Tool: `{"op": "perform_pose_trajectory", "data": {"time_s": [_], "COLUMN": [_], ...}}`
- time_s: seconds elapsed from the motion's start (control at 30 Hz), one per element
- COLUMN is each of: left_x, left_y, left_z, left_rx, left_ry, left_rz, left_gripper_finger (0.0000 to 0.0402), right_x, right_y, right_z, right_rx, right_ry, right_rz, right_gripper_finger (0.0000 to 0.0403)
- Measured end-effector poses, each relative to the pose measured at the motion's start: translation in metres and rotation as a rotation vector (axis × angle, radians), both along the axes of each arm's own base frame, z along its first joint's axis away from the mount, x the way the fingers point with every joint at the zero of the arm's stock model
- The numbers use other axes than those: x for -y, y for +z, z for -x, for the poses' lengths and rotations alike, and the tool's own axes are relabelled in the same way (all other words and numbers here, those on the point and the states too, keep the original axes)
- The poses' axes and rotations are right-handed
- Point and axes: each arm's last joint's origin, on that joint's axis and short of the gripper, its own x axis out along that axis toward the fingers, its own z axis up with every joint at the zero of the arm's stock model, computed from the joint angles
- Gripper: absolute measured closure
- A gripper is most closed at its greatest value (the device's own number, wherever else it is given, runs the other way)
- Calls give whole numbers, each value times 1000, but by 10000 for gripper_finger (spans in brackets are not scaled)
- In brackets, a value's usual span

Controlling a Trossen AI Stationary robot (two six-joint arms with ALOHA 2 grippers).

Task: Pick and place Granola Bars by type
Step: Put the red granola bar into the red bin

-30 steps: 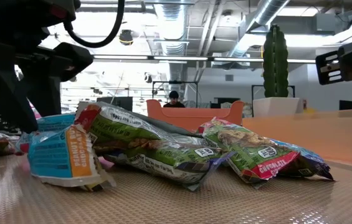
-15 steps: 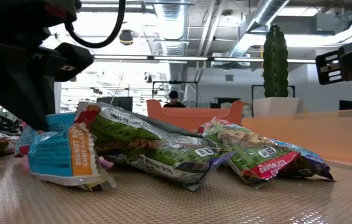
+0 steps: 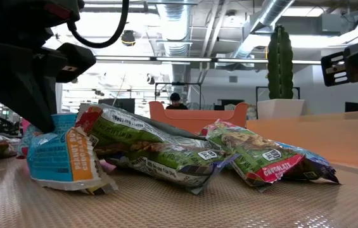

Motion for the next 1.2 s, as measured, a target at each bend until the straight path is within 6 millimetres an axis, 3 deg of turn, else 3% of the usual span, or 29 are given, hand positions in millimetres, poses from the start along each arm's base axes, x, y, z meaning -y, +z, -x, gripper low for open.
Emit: {"op": "perform_pose_trajectory", "data": {"time_s": [0.47, 0.87, 1.2], "left_x": [5, -4, -33], "left_y": [9, 46, 86], "left_z": [-6, -1, 5], "left_rx": [102, 300, 499], "left_ry": [3, 86, 259], "left_rz": [49, 6, -155], "left_gripper_finger": [401, 401, 401], "right_x": [0, 0, 0], "right_y": [0, 0, 0], "right_z": [0, 0, 0], "right_rx": [0, 0, 0], "right_ry": [0, 0, 0], "right_rz": [0, 0, 0], "right_gripper_finger": [280, 280, 280]}}
